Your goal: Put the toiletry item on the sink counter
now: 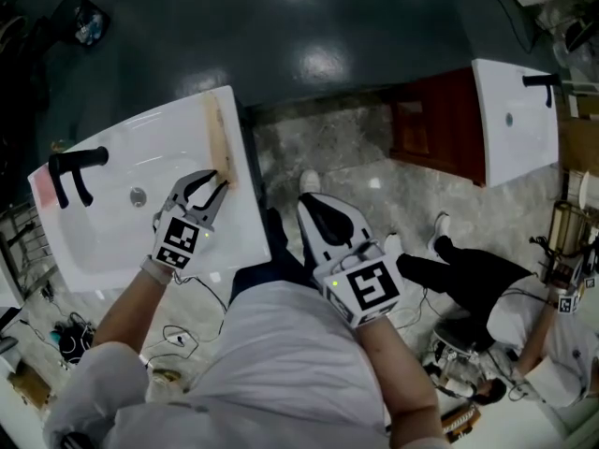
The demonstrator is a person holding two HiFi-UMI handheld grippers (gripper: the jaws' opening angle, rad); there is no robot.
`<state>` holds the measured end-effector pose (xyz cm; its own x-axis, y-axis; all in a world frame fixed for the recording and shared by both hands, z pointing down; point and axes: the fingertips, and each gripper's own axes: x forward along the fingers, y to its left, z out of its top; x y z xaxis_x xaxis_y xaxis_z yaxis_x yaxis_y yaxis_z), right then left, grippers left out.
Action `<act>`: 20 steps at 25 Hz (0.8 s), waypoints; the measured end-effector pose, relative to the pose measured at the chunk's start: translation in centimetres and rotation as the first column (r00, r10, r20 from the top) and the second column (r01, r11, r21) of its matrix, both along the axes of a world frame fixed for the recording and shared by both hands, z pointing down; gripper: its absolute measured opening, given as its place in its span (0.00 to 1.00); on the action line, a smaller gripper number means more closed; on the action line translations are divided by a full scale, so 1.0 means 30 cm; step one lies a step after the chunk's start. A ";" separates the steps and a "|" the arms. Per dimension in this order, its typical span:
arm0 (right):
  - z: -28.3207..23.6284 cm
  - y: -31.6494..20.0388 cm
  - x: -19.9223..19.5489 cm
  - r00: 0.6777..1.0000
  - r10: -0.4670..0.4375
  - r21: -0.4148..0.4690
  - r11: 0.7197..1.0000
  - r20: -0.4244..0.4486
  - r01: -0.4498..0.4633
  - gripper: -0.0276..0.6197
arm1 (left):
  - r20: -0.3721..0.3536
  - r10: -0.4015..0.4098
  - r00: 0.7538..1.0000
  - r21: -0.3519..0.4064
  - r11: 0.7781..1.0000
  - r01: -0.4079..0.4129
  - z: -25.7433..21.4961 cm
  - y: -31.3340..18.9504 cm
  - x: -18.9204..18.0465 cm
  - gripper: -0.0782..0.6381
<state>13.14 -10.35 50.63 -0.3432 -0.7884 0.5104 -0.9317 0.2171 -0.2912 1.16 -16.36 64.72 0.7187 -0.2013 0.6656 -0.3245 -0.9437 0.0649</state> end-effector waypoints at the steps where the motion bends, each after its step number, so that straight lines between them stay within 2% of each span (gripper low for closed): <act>1: -0.001 0.004 0.003 1.000 0.001 0.000 1.000 -0.002 -0.001 0.09 | -0.001 -0.004 1.000 0.002 1.000 0.004 -0.002 0.000 0.001 0.28; 6: -0.020 0.014 0.009 1.000 0.010 0.012 1.000 -0.007 -0.010 0.09 | -0.024 -0.030 0.999 0.004 1.000 0.030 -0.035 -0.001 0.000 0.34; 11: -0.044 0.020 0.014 1.000 0.011 0.031 0.999 -0.013 -0.010 0.09 | -0.064 -0.070 0.996 0.001 0.998 0.070 -0.094 -0.015 0.003 0.34; 17: -0.092 0.011 0.045 1.000 -0.004 0.074 0.997 -0.006 0.005 0.09 | -0.130 -0.139 0.982 0.049 0.988 0.146 -0.223 -0.030 0.033 0.17; 20: -0.119 -0.001 0.034 1.000 -0.019 0.090 0.996 0.003 0.019 0.09 | -0.157 -0.187 0.970 0.030 0.980 0.194 -0.273 -0.030 0.017 0.14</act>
<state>14.16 -10.39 47.07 -0.3602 -0.8243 0.4368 -0.9262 0.2601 -0.2729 1.68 -17.27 56.52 0.7566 -0.3718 0.5379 -0.4883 -0.8683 0.0868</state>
